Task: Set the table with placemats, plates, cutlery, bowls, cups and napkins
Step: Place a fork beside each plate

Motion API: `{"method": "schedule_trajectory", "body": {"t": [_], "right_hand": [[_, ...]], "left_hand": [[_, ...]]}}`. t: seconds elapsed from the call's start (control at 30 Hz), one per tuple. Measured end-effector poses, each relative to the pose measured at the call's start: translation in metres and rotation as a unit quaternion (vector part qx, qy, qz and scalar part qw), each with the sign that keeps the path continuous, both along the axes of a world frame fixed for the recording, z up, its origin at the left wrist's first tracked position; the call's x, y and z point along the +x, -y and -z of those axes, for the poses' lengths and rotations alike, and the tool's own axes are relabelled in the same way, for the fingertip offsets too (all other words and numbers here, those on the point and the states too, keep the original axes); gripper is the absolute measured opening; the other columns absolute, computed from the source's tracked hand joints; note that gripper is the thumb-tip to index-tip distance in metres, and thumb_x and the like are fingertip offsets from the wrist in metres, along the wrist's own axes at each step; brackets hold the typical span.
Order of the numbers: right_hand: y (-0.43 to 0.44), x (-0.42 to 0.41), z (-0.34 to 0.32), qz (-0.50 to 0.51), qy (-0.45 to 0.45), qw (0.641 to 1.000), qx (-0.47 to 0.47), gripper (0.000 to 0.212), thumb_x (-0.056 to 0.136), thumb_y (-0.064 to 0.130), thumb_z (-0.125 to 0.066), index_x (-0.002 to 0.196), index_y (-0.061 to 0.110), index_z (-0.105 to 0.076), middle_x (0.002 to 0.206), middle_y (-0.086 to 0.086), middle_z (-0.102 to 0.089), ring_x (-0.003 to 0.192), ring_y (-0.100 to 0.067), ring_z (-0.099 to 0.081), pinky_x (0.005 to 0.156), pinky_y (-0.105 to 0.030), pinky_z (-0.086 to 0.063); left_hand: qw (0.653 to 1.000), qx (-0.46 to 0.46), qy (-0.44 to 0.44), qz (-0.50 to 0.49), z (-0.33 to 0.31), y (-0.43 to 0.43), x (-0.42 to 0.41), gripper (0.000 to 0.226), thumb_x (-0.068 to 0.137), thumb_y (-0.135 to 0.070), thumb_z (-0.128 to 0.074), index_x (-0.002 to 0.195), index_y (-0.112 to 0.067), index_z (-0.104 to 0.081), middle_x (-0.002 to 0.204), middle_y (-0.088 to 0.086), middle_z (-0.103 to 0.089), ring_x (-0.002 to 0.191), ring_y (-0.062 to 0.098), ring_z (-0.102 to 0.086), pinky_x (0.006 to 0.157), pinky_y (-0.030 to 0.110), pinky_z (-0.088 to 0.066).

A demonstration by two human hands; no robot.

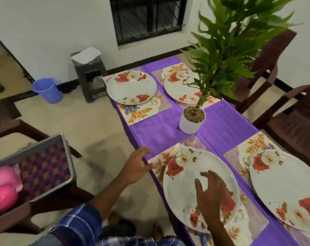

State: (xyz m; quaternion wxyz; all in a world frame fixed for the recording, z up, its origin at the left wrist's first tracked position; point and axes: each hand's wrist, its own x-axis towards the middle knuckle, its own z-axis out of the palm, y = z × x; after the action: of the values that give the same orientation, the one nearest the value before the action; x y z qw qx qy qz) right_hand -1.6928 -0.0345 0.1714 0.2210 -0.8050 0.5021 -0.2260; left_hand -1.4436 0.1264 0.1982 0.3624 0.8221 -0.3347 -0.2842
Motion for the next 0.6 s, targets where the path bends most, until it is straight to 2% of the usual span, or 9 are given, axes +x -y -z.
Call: {"method": "schedule_trajectory", "body": {"t": [0.07, 0.17, 0.23, 0.3, 0.4, 0.5, 0.6], "right_hand": [[-0.004, 0.041, -0.006, -0.060, 0.015, 0.998, 0.001, 0.027, 0.085, 0.028, -0.078, 0.108, 0.020, -0.068, 0.118, -0.008, -0.066, 0.115, -0.030, -0.056, 0.100, -0.049, -0.041], [-0.016, 0.101, -0.018, -0.170, 0.006, 0.984, -0.042, 0.034, 0.095, 0.049, -0.053, 0.103, 0.019, -0.067, 0.105, -0.008, -0.069, 0.099, -0.031, -0.061, 0.088, -0.044, -0.048], [-0.029, 0.140, -0.031, -0.217, 0.011, 0.976, 0.018, 0.033, 0.088, 0.050, -0.050, 0.100, 0.024, -0.066, 0.101, 0.001, -0.068, 0.097, -0.023, -0.059, 0.087, -0.033, -0.041], [-0.046, 0.174, -0.035, -0.264, 0.004, 0.964, 0.026, 0.032, 0.083, 0.050, -0.054, 0.100, 0.026, -0.066, 0.102, 0.006, -0.066, 0.099, -0.020, -0.056, 0.086, -0.027, -0.034], [-0.073, 0.224, -0.031, -0.338, -0.032, 0.940, 0.027, 0.035, 0.079, 0.050, -0.057, 0.104, 0.028, -0.066, 0.107, 0.008, -0.066, 0.104, -0.023, -0.056, 0.090, -0.032, -0.036], [-0.103, 0.264, -0.026, -0.398, -0.076, 0.913, 0.050, 0.041, 0.079, 0.055, -0.054, 0.111, 0.032, -0.063, 0.115, 0.009, -0.061, 0.114, -0.020, -0.051, 0.091, -0.042, -0.043], [-0.135, 0.299, -0.026, -0.451, -0.102, 0.885, 0.062, 0.037, 0.085, 0.049, -0.065, 0.118, 0.033, -0.060, 0.122, 0.013, -0.057, 0.122, -0.015, -0.043, 0.096, -0.039, -0.038]], "left_hand": [[1.000, 0.004, 0.021, -0.021, -0.005, -0.015, 0.019, 0.071, 0.073, -0.069, -0.062, 0.134, -0.032, -0.058, 0.155, -0.008, -0.044, 0.146, 0.013, -0.035, 0.119, 0.032, -0.029], [0.998, 0.028, 0.054, -0.027, -0.010, -0.036, 0.044, 0.063, 0.083, -0.058, -0.069, 0.139, -0.037, -0.052, 0.160, -0.006, -0.038, 0.150, 0.015, -0.029, 0.117, 0.031, -0.025], [0.994, 0.035, 0.083, -0.056, -0.010, -0.052, 0.063, 0.062, 0.088, -0.049, -0.073, 0.144, -0.035, -0.046, 0.159, -0.009, -0.039, 0.148, 0.015, -0.030, 0.115, 0.031, -0.027], [0.990, 0.036, 0.097, -0.093, -0.013, -0.067, 0.080, 0.070, 0.089, -0.047, -0.072, 0.149, -0.033, -0.039, 0.157, -0.008, -0.040, 0.147, 0.017, -0.033, 0.117, 0.035, -0.031], [0.985, 0.064, 0.092, -0.130, -0.015, -0.097, 0.106, 0.078, 0.092, -0.050, -0.068, 0.156, -0.032, -0.027, 0.163, -0.008, -0.031, 0.150, 0.019, -0.027, 0.122, 0.046, -0.029], [0.981, 0.090, 0.095, -0.141, -0.011, -0.135, 0.128, 0.079, 0.093, -0.053, -0.063, 0.157, -0.035, -0.020, 0.164, -0.008, -0.025, 0.152, 0.018, -0.021, 0.121, 0.047, -0.022], [0.976, 0.107, 0.097, -0.162, -0.005, -0.174, 0.145, 0.081, 0.092, -0.056, -0.061, 0.157, -0.033, -0.020, 0.163, -0.008, -0.025, 0.151, 0.019, -0.023, 0.118, 0.046, -0.025]]}}
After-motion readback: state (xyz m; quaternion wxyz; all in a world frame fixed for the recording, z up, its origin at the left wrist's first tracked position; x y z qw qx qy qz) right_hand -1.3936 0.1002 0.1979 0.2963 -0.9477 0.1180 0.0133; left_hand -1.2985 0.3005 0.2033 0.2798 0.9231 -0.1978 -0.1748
